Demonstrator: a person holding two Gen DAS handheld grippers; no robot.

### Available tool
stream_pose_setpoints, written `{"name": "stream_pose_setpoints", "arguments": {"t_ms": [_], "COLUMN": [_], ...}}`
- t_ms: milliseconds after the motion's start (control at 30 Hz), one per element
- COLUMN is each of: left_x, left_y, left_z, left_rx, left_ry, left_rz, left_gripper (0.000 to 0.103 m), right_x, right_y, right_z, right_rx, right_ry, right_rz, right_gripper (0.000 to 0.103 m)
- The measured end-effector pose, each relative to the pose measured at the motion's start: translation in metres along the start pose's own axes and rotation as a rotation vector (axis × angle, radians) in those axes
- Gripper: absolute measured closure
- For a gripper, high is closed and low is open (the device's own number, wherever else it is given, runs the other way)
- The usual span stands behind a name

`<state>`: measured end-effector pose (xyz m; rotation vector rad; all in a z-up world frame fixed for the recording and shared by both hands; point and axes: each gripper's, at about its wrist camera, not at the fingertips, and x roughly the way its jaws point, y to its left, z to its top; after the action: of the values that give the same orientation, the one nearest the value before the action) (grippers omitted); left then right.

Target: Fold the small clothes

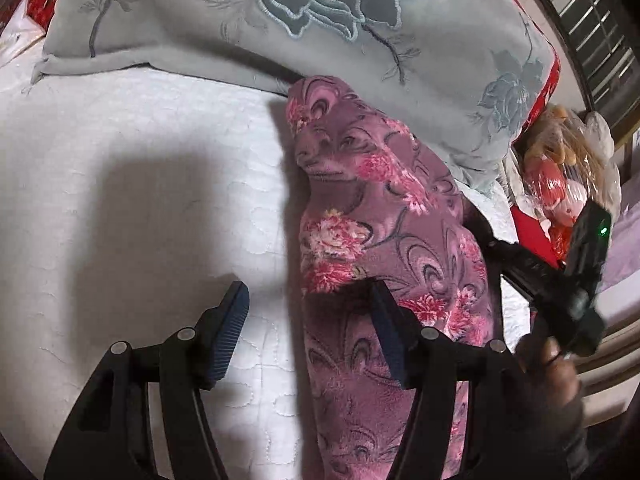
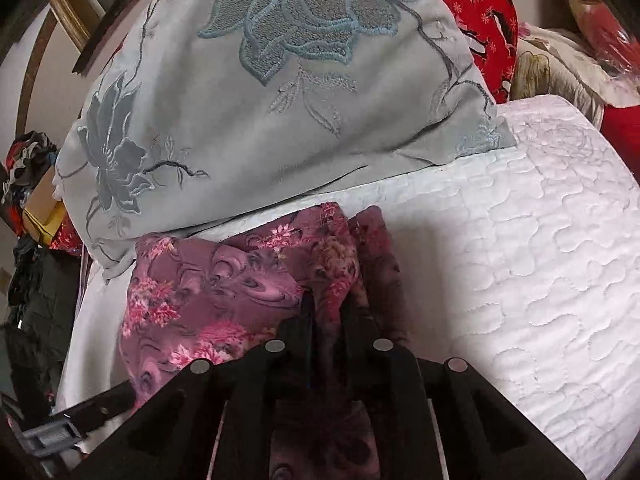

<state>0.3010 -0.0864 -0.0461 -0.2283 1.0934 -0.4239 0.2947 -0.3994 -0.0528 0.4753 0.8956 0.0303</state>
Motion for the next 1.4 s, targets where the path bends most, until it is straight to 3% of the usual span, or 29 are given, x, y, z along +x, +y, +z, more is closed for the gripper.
{"name": "stream_pose_setpoints", "arguments": {"t_ms": [67,133,200,267,300,400,500,533,567,600,667,800,867,900,967,1067,1100,1167,1200,1300,1367,1400], "left_x": [-0.002,-0.003,-0.003,-0.004,-0.004,-0.002,0.0,0.0,0.001,-0.001,-0.006,-0.02,-0.022,-0.022,-0.019,-0.017,-0.015,-0.011,-0.013,-0.035,-0.048,-0.052], "left_y": [0.001,0.005,0.004,0.004,0.004,0.004,0.007,0.007,0.006,0.008,0.012,0.015,0.012,0.008,0.0,-0.014,-0.014,-0.011,-0.008,-0.002,0.0,0.0], "left_z": [0.0,0.0,0.0,0.0,0.0,0.002,0.002,0.003,0.005,0.007,0.01,0.002,-0.006,-0.012,-0.021,-0.038,-0.042,-0.047,-0.047,-0.046,-0.051,-0.055], "left_rx": [0.0,-0.014,-0.018,-0.011,-0.008,-0.015,-0.027,-0.023,-0.021,-0.021,-0.033,-0.004,0.0,0.0,0.006,0.057,0.058,0.031,0.014,0.002,0.013,0.004], "left_ry": [0.001,0.008,0.011,0.01,0.009,0.014,0.027,0.034,0.039,0.045,0.047,0.058,0.073,0.091,0.12,0.104,0.1,0.131,0.148,0.155,0.15,0.162], "left_rz": [-0.001,-0.011,-0.016,-0.012,-0.009,-0.02,-0.034,-0.038,-0.036,-0.035,-0.032,-0.027,-0.036,-0.06,-0.067,-0.001,0.016,0.013,-0.002,0.005,0.028,0.011], "left_gripper": [0.042,0.042,0.042,0.042,0.042,0.042,0.039,0.039,0.039,0.039,0.039,0.039,0.039,0.039,0.039,0.039,0.037,0.036,0.036,0.036,0.036,0.036], "right_x": [-0.007,-0.005,0.0,0.003,0.002,-0.001,0.025,0.023,0.018,0.008,-0.011,-0.047,-0.054,-0.053,-0.053,-0.075,-0.072,-0.052,-0.055,-0.088,-0.101,-0.104], "right_y": [0.0,0.007,0.008,0.011,0.015,0.013,0.006,0.006,0.007,0.005,0.0,-0.016,-0.024,-0.027,-0.022,-0.013,-0.016,-0.026,-0.027,-0.034,-0.042,-0.044], "right_z": [0.004,0.012,0.014,0.017,0.019,0.025,0.021,0.021,0.022,0.023,0.019,-0.012,-0.037,-0.045,-0.055,-0.053,-0.053,-0.058,-0.059,-0.067,-0.081,-0.091], "right_rx": [0.009,0.018,0.031,0.023,0.002,0.007,-0.005,-0.008,0.002,0.027,0.046,0.05,0.045,0.039,-0.033,-0.068,-0.054,-0.043,-0.033,0.068,0.1,0.099], "right_ry": [-0.009,-0.012,-0.002,0.0,-0.022,-0.072,0.04,0.03,0.016,0.004,-0.01,0.017,0.038,0.058,0.071,-0.049,-0.041,0.058,0.058,-0.013,0.007,0.021], "right_rz": [0.013,0.028,0.012,0.002,0.001,-0.021,-0.097,-0.099,-0.091,-0.072,-0.039,0.044,0.056,0.054,0.031,0.038,0.023,-0.035,-0.034,0.093,0.136,0.124], "right_gripper": [0.082,0.068,0.067,0.075,0.095,0.095,0.095,0.096,0.094,0.086,0.085,0.067,0.065,0.066,0.092,0.097,0.097,0.097,0.096,0.088,0.076,0.065]}}
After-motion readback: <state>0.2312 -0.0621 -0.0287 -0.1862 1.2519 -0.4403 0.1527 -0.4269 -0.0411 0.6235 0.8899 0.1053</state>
